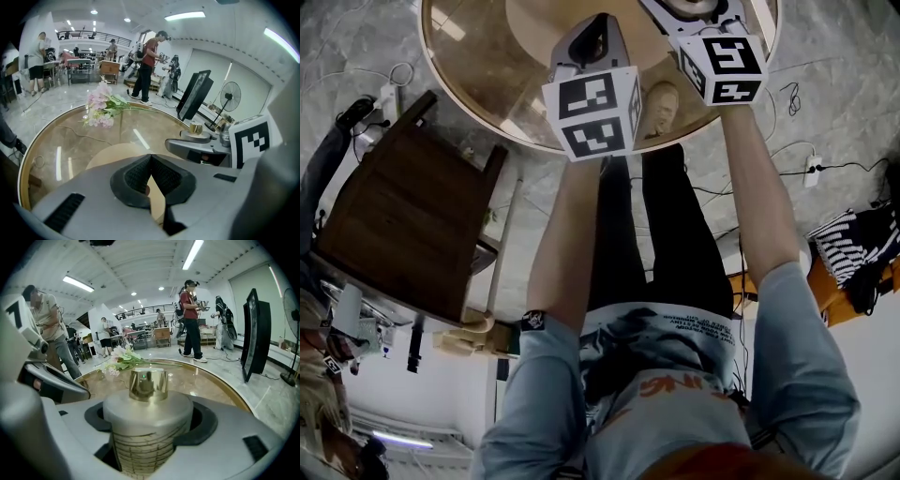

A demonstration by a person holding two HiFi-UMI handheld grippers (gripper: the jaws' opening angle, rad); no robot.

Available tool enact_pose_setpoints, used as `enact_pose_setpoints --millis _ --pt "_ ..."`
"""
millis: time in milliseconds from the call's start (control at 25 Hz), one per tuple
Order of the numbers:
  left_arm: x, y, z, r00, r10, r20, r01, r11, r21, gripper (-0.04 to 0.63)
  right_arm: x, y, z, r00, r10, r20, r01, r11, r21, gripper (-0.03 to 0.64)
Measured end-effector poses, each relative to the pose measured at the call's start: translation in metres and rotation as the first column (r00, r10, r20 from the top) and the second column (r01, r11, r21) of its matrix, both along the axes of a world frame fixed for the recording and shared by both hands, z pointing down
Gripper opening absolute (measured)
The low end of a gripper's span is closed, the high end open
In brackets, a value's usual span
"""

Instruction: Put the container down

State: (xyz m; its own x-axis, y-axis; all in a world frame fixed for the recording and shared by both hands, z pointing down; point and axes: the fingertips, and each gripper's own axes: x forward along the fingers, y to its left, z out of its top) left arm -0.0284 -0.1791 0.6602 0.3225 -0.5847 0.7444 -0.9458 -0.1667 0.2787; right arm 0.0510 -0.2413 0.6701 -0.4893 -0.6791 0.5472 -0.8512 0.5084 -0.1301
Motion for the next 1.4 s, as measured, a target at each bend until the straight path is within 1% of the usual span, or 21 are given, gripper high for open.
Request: enact_pose_setpoints --millis 120,280,360,520,640,760,920,1120,1400 --pt "-0.009 0.001 0.006 0.999 -0.038 -0.006 0.038 0.999 -0.019 0.025 -0.002 -0.003 0.0 1.0 -0.009 -0.002 0.009 1.0 0.011 0.359" --pt "-0.009 0.005 0.009 1.0 -0.019 -0.001 0.019 0.999 -0.028 0.025 -0.003 0.001 -0.001 0.999 -0.033 -0.02 0.034 0.999 0.038 0.359" --pt "-0.012 0.008 0.008 1.0 -0.019 -0.004 0.019 0.999 -0.033 0.025 -0.002 0.005 0.0 0.999 -0.031 -0.044 0.032 0.999 0.029 0.363" --pt "-0.032 0.017 0.006 0.998 -0.063 0.011 0.063 0.997 -0.048 0.025 0.004 0.014 0.003 0.997 -0.024 -0.079 0.024 1.0 0.009 0.367" --pt "-0.04 0.024 0.006 0.998 -0.061 0.025 0.063 0.997 -0.053 0.025 0.008 0.02 0.005 0.995 -0.018 -0.102 0.018 1.0 0.001 0.37" --pt "-0.034 0.031 0.004 0.997 -0.073 0.011 0.073 0.996 -0.053 0.025 0.008 0.028 0.006 0.992 -0.023 -0.125 0.021 1.0 -0.017 0.362" --pt "-0.02 0.041 0.002 0.998 -0.061 -0.001 0.061 0.997 -0.053 0.025 0.012 0.038 0.01 0.986 -0.037 -0.161 0.033 0.999 -0.031 0.356" --pt "-0.016 0.059 -0.005 0.998 -0.058 -0.008 0.057 0.997 -0.051 0.025 0.015 0.046 0.008 0.992 -0.011 -0.128 0.003 0.998 -0.065 0.37" --pt "-0.026 0.095 -0.024 0.995 -0.098 -0.009 0.098 0.994 -0.053 0.025 0.036 0.086 -0.006 0.995 0.059 -0.078 -0.067 0.992 -0.102 0.374"
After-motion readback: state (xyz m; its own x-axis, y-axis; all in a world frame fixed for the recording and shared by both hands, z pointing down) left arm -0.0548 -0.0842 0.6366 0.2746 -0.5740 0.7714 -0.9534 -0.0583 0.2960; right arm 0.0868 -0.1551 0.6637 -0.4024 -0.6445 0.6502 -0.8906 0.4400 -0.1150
